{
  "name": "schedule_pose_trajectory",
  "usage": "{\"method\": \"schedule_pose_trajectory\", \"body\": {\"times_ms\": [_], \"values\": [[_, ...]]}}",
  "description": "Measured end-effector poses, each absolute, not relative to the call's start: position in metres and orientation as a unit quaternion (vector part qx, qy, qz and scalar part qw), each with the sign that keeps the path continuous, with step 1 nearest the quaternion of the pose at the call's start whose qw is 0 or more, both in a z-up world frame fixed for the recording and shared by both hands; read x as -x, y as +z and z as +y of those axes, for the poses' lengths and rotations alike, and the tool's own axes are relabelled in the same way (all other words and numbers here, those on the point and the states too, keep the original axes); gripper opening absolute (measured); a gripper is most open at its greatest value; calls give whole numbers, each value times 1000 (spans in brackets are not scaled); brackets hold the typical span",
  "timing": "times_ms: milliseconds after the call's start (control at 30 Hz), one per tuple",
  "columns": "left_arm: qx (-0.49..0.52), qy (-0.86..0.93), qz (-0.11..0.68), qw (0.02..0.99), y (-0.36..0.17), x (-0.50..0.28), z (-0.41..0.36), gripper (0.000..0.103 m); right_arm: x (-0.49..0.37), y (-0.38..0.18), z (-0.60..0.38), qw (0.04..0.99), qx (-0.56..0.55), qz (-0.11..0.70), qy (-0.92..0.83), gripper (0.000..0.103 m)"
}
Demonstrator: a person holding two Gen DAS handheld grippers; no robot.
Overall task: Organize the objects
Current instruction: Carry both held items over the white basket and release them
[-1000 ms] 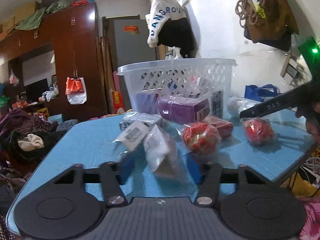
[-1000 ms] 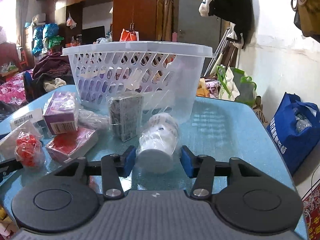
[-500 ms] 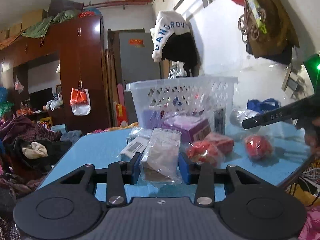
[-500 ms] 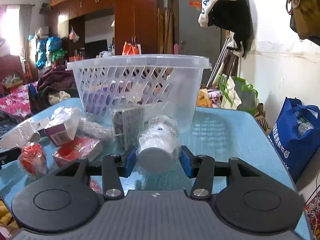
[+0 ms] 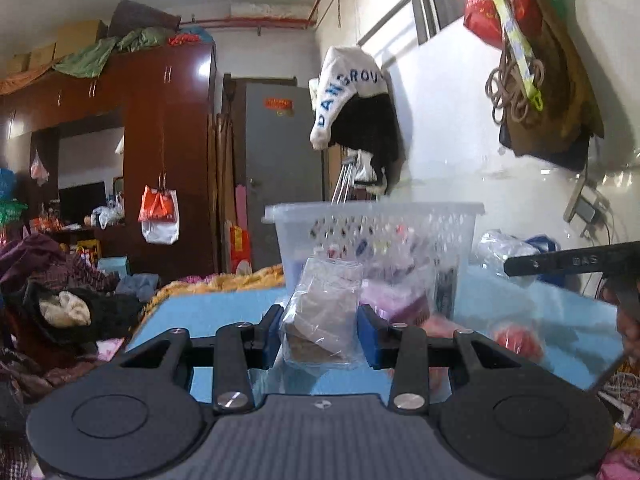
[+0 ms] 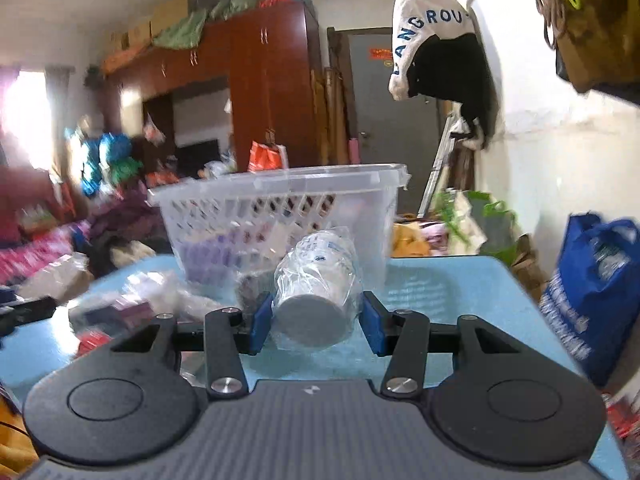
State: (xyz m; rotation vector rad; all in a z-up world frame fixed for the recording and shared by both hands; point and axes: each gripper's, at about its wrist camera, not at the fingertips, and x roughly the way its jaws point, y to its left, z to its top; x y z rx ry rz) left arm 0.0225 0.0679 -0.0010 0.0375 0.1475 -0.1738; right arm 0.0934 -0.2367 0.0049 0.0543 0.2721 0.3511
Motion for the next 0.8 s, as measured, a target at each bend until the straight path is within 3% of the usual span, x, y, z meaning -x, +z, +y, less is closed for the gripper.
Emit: {"method": "schedule_pose_trajectory", "body": {"times_ms": [233, 367, 533, 700, 767, 800], "values": [[13, -122, 33, 992, 45, -46, 61, 44, -78, 42, -233, 978, -19, 60, 198, 51], [26, -139, 33, 989, 75, -87, 44, 44, -104, 70, -217, 975, 5, 59, 216, 51], [72, -151, 100, 981, 100, -159, 35, 44, -156, 92, -195, 979, 58, 66, 184, 51], [57, -137, 146, 978, 99, -207, 19, 44, -205, 97, -189, 977, 58, 108, 174, 50], [37, -144, 164, 975, 94, -222, 12, 54, -210, 96, -188, 977, 56, 104, 178, 56], [23, -137, 182, 973, 90, -232, 8, 73, -214, 95, -186, 976, 58, 107, 182, 76]]}}
